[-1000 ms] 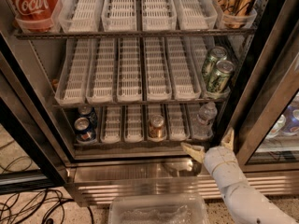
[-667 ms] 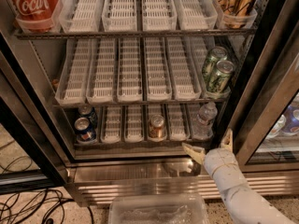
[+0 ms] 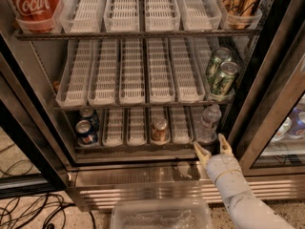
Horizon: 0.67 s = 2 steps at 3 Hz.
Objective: Pick water bottle from bottom shelf of fridge
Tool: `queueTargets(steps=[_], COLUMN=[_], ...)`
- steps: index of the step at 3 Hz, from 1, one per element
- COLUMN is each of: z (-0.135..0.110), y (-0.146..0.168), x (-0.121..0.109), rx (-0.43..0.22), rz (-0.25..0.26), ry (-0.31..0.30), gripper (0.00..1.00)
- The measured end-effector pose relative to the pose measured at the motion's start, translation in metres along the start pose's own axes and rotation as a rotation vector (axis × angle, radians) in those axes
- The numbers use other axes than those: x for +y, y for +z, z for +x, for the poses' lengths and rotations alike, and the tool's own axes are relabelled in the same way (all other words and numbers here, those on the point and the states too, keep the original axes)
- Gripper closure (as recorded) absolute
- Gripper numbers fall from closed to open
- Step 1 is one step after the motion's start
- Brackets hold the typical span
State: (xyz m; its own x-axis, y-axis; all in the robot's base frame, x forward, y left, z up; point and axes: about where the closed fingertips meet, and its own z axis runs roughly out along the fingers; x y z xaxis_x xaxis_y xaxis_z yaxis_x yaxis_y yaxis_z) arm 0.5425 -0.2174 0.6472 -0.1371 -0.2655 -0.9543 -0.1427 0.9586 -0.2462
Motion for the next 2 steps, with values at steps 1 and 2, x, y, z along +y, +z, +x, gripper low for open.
queueTargets(steps=[1, 2], z=[0.0, -0.0007], y=[-0.0005, 0.0057], x=[0.0024, 0.0021], rx=[-0.003, -0.022], rz=[-0.003, 0.014], ry=[0.003, 0.003], gripper=[0.36, 0.35])
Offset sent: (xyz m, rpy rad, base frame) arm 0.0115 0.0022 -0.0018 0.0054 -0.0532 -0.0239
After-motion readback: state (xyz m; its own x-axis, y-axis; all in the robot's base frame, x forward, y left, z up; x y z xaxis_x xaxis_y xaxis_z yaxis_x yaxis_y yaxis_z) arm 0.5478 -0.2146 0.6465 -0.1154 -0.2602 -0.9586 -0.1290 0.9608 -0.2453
